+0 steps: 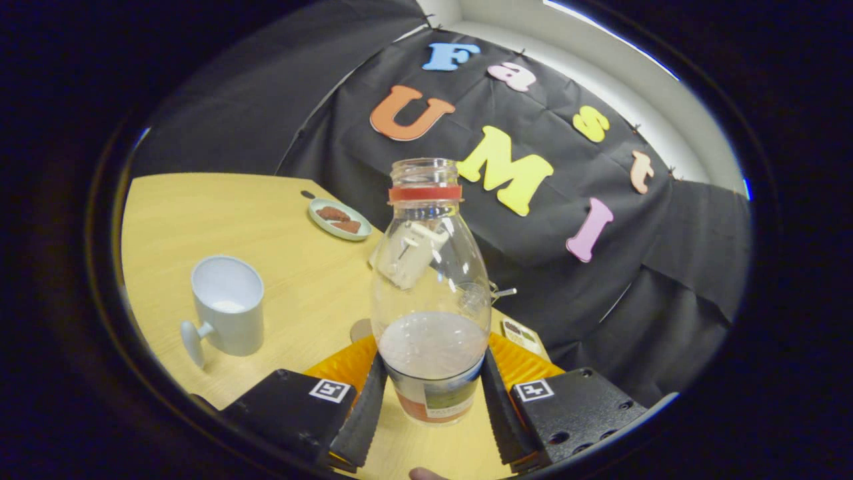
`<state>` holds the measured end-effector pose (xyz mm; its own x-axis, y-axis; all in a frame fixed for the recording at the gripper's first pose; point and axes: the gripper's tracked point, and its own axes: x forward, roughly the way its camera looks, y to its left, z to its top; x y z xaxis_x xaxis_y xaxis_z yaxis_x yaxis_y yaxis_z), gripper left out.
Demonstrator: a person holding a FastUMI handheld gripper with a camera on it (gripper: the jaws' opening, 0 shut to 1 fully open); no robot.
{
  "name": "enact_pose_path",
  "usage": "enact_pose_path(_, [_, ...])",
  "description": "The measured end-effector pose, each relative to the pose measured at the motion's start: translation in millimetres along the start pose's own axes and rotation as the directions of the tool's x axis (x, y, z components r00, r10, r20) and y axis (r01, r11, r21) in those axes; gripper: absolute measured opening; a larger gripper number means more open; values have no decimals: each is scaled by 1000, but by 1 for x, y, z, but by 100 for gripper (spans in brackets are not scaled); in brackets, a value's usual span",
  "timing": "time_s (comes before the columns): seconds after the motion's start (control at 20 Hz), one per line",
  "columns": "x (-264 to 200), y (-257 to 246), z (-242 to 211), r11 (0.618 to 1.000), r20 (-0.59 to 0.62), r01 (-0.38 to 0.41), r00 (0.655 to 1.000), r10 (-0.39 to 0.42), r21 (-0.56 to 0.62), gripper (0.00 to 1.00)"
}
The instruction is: Take the bottle from table, then pour the juice into the cup, finally place the bottle on the coaster
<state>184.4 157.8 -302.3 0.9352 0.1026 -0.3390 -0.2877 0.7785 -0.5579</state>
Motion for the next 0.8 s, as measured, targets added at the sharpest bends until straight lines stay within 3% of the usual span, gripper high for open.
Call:
enact_pose_path(0.2, [4, 15, -3, 978, -2, 24, 1000, -26, -208, 75])
enact_pose_path(0.45, [7, 24, -11, 896, 14, 76, 997, -78, -438, 75])
enact_pose_path(0.8, [0, 29, -20, 807, 29, 103, 994, -107, -582, 75])
